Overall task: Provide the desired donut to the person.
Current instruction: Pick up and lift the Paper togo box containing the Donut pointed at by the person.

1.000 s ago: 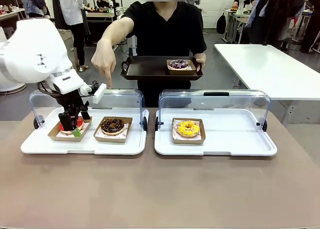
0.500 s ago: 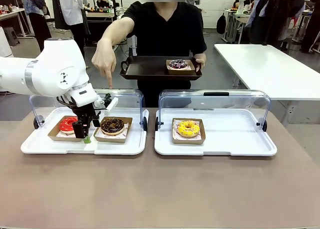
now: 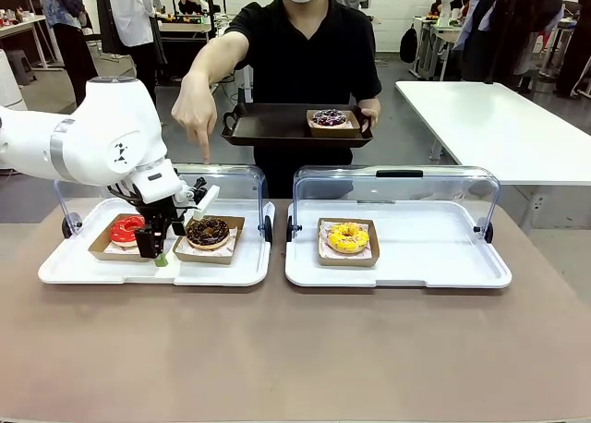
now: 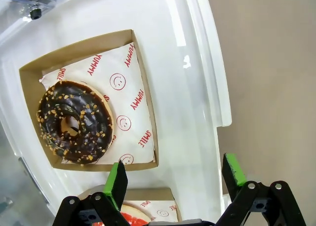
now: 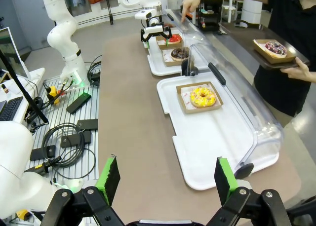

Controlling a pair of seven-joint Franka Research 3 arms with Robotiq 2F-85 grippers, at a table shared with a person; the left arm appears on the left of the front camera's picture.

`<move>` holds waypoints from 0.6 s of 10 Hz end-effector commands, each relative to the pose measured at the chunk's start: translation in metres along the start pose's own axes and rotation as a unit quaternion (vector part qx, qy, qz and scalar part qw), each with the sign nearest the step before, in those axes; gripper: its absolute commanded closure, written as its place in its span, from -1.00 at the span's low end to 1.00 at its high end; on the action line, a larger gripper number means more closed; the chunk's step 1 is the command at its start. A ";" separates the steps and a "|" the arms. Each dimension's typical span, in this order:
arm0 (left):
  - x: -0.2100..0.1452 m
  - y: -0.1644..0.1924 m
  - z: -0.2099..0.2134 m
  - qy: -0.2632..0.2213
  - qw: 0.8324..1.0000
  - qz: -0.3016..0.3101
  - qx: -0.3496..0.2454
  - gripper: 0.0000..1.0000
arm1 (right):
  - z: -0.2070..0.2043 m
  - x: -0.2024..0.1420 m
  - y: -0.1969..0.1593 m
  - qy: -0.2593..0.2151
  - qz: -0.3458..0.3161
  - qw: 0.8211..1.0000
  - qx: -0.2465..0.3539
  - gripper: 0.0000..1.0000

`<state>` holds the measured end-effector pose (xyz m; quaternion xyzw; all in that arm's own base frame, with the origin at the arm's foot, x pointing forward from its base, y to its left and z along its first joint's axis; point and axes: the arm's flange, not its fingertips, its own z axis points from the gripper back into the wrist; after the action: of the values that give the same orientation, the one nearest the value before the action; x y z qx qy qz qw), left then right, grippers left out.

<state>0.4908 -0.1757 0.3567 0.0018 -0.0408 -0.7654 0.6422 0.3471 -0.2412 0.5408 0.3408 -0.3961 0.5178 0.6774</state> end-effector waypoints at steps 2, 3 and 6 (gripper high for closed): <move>0.000 0.007 -0.010 0.008 1.000 -0.002 0.003 -1.00 | 0.000 -0.001 0.000 -0.009 0.002 1.000 0.000 -1.00; 0.001 0.009 -0.013 0.008 1.000 0.000 0.001 -1.00 | 0.000 -0.001 0.000 -0.009 0.002 1.000 0.000 -1.00; 0.001 0.015 -0.019 0.012 1.000 0.000 -0.006 -1.00 | 0.000 -0.001 0.000 -0.009 0.002 1.000 0.000 -1.00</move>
<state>0.5002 -0.1789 0.3394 -0.0056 -0.0327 -0.7659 0.6421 0.3471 -0.2413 0.5408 0.3408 -0.3961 0.5178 0.6774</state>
